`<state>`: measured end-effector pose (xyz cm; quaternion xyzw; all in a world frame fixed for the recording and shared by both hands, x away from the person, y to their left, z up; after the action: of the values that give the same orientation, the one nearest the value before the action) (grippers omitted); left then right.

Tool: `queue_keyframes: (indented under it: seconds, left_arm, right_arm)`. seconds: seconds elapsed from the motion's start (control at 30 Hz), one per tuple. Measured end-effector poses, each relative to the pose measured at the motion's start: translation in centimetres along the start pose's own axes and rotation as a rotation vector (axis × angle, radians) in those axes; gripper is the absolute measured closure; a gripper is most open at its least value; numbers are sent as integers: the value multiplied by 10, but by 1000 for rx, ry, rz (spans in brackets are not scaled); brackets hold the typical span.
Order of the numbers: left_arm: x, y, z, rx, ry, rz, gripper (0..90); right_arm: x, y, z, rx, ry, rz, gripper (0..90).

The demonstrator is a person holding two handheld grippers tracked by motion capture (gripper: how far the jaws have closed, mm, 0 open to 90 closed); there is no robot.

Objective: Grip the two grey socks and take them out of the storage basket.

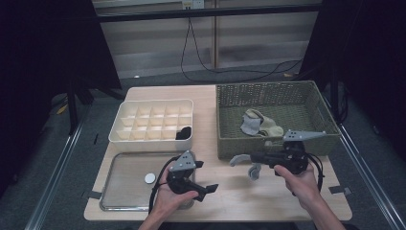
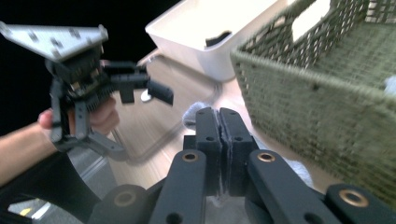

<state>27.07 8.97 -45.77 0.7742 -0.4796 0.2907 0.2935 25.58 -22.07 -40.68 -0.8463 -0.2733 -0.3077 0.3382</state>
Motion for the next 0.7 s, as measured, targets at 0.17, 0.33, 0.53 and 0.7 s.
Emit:
queue_keyframes:
  seconds: [0.17,0.33,0.53,0.7]
  left_arm:
    - [6,5,11,-49,4,28,49]
    - [2,9,19,-38,-26,29,128]
    - [-1,15,25,-30,-17,67,344]
    - [-4,16,29,-46,-33,80,482]
  right_arm:
    - [-9,-2,6,9,0,10,879]
    - [-18,1,18,16,-36,25,879]
    - [-27,-4,34,30,-99,5,879]
    - [-30,-6,36,45,-106,2,879]
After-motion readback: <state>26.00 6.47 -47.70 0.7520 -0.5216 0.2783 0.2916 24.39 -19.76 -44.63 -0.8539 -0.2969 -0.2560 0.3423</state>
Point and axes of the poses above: each handheld gripper's, and its own axes: z roughly forward along the jaws, x roughly out of its top, y roughly to its right, the point moved 1 cm from there along z, roughly forward along the jaws, and after that the axes turned 11 degrees about -y, right-handed, at the moved point
